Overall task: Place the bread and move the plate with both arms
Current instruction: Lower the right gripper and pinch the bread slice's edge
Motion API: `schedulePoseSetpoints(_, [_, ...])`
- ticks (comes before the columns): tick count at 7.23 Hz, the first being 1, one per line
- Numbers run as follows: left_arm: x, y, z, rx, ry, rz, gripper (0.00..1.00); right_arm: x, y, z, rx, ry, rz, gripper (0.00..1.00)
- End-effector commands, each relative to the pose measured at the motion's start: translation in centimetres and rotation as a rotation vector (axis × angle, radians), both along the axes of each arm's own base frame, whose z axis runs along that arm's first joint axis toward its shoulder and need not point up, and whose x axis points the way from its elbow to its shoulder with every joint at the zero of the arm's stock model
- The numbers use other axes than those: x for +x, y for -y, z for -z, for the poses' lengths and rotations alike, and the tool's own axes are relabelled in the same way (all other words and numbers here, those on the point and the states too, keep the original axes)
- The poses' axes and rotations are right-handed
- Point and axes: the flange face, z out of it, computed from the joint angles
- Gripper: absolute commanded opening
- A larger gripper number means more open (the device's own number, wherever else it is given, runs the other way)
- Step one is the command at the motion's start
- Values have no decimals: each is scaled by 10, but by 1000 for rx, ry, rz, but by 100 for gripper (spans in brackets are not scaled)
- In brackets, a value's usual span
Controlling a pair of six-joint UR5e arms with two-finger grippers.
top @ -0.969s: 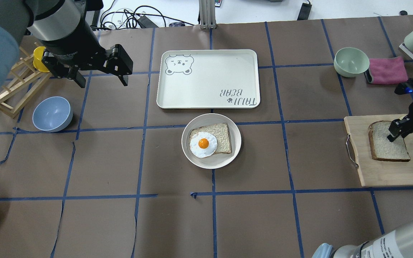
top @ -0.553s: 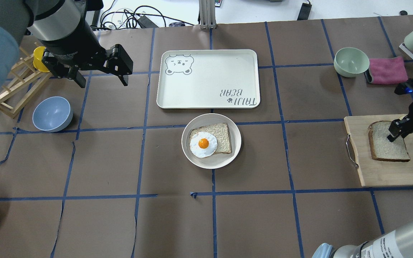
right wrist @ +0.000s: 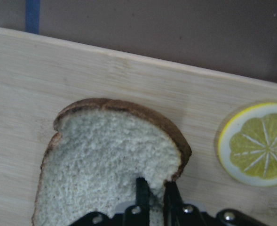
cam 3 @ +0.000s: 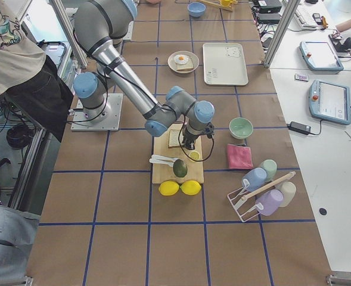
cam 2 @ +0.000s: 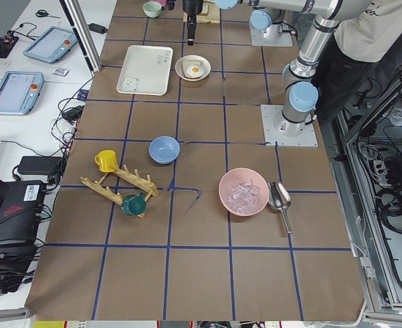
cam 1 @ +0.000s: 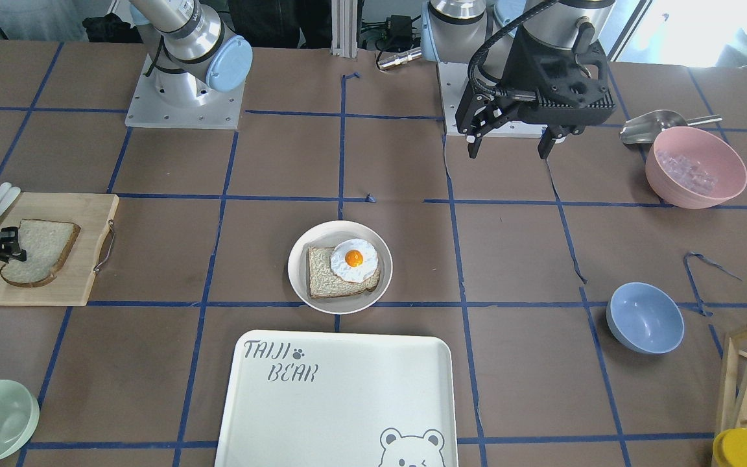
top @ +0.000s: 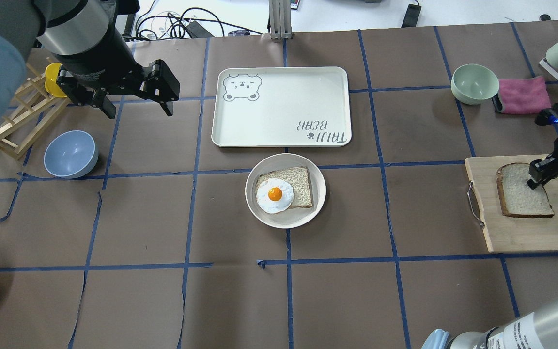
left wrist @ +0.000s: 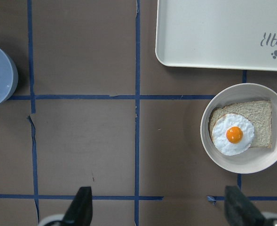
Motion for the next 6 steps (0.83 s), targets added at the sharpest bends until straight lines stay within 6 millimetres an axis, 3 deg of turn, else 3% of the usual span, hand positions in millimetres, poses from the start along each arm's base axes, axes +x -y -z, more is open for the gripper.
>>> schedulePoseSetpoints(1, [0,0,0,0,1,0,100,2,0,-1,-2,3,5,0])
schedulePoseSetpoints(3, [0,0,-1,-1,-1,0,100,8,2,-13,-14,-15,6,0])
schedulePoseSetpoints(6, [0,0,-1,-1,-1,0,100,32,5,-65,-76,-71,8,0])
